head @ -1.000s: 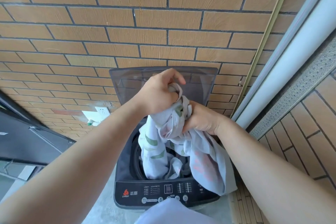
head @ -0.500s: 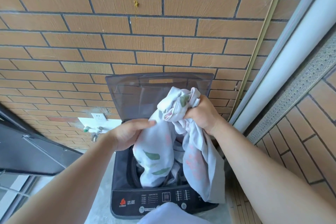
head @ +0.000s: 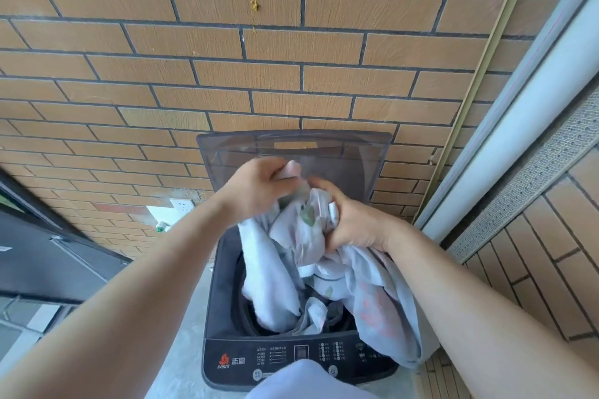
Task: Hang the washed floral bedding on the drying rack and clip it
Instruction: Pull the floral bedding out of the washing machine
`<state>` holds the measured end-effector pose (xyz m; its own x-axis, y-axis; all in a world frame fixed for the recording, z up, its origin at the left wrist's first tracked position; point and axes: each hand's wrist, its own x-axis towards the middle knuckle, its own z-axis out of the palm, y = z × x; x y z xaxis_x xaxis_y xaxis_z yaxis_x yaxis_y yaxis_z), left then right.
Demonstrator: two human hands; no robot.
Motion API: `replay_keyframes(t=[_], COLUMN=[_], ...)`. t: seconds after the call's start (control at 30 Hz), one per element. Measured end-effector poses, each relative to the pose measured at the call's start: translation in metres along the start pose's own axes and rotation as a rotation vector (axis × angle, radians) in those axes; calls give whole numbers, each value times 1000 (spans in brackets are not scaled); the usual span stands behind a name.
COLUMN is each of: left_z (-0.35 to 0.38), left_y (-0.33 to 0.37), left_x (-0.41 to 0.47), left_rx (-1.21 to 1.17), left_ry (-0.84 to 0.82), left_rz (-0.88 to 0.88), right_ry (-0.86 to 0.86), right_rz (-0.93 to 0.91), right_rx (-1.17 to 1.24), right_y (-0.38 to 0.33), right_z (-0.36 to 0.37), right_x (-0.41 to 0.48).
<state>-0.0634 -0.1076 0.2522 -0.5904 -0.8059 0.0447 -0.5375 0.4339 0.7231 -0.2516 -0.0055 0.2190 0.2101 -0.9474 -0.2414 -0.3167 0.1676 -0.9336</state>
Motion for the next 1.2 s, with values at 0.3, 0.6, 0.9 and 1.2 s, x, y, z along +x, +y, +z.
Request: replay_keyframes(t=[0.3, 0.6, 0.9, 1.2], left_z=[2, 56, 1, 2], left_y=[8, -93, 1, -25], left_x=[-9, -26, -4, -16], left_rx=[-616, 366, 96, -622], left_ry=[-335, -392, 81, -343], left_rz=[-97, -281, 84, -144], right_ry=[148, 218, -115, 200], right_rz=[-94, -106, -67, -192], right_rx=[86, 98, -73, 301], right_y=[0, -2, -11, 7], right_z=[13, -13, 7, 6], right_x=[6, -2, 5, 8])
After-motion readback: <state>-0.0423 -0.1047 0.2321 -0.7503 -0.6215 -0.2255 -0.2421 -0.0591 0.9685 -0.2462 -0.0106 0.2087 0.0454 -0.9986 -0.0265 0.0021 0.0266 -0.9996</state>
